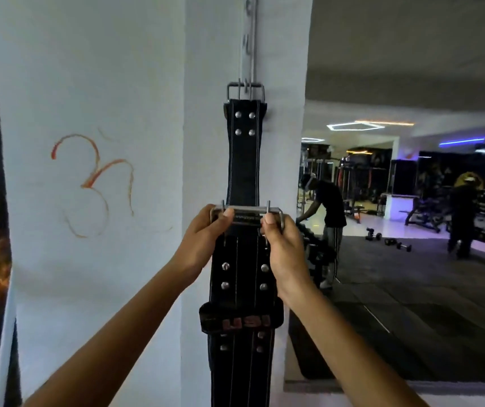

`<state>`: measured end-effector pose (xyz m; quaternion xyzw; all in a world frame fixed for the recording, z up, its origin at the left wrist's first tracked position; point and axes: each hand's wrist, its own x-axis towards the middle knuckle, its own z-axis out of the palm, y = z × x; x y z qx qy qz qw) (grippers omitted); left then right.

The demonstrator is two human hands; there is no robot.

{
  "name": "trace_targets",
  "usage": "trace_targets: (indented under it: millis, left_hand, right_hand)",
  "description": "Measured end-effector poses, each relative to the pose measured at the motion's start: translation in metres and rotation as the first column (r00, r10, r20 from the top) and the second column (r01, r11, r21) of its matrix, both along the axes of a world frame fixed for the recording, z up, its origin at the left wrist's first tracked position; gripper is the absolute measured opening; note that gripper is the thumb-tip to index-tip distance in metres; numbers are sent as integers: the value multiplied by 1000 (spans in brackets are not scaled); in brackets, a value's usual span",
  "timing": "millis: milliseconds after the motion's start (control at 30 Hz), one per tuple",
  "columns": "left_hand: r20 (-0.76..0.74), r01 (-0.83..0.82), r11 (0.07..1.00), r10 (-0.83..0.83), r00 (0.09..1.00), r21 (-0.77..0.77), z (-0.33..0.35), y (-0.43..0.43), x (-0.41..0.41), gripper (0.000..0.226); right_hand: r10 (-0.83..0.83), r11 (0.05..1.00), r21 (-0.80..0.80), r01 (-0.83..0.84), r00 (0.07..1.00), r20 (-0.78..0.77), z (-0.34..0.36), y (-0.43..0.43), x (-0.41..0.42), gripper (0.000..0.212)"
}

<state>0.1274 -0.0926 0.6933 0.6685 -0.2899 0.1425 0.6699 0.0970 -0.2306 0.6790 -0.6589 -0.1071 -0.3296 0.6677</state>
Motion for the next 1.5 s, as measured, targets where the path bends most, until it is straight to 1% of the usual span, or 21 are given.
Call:
trace_targets:
  millis: [133,233,333,433,533,600,667,733,800,833,900,1000,1067,1133,1200,1267,1333,1400,1433,1500]
  left_hand:
    - [152,-48,997,39,988,55,56,-4,15,31]
    - [225,-97,993,79,971,71,99,-6,31,38]
    - [273,-124,990,100,957,74,143,-9,46,32]
    - [316,-148,987,121,941,64,187,-9,66,28]
    - [344,-171,984,145,928,48,227,-14,87,32]
    - [371,-220,976,204,906,1,251,-21,100,34]
    - [383,-272,958,284,879,-86,275,-28,110,36]
    - [384,-321,930,366,847,-180,295,-34,119,38]
    - [370,-359,904,423,827,-232,309,-38,129,39]
    - [360,-380,897,439,823,-227,313,-39,134,41]
    - [342,-454,877,479,808,-156,316,-39,144,47]
    - [350,-565,821,554,756,-79,316,-38,152,52]
    - [361,-568,819,555,749,-81,315,-37,152,48]
    - [353,-521,845,527,773,-119,310,-37,148,41]
    - [373,-474,867,495,785,-152,300,-37,145,38]
    - [442,-507,852,507,740,-129,287,-35,144,41]
    - [513,-586,806,540,668,-85,272,-32,143,47]
    - [567,-671,741,557,607,-10,258,-30,136,52]
    - [585,-703,710,552,595,45,252,-28,130,54]
    - [629,-752,634,513,585,182,241,-21,120,60]
  right_hand:
    - [-53,998,20,52,995,90,52,-5,12,22]
    - [-98,995,-3,100,984,148,92,-6,27,25]
    - [-145,986,-49,157,971,192,135,-11,48,32]
    - [-173,977,-83,196,959,226,181,-16,69,35]
    - [-194,975,-68,213,957,218,226,-18,91,34]
    - [-187,979,-42,199,962,200,255,-17,104,35]
    - [-180,982,-28,189,962,206,282,-13,114,36]
    - [-180,982,-14,188,957,226,306,-9,123,36]
    - [-184,981,-8,191,955,233,322,-6,132,37]
    - [-194,979,-11,202,954,229,327,-5,137,37]
    - [-233,969,-30,245,949,215,330,-5,148,36]
    - [-263,960,-41,278,940,217,331,-8,157,36]
    - [-262,960,-36,277,939,223,329,-8,159,34]
    - [-251,964,-27,265,937,242,323,-7,159,32]
    - [-246,965,-15,260,930,274,314,-7,156,34]
    - [-266,958,-14,287,904,334,305,-7,149,34]
    - [-297,935,-67,348,873,388,299,-6,142,37]
    - [-342,878,-190,440,853,395,291,-5,134,46]
    - [-375,829,-264,494,840,392,286,-6,130,47]
    - [-444,677,-419,605,790,423,274,-7,121,47]
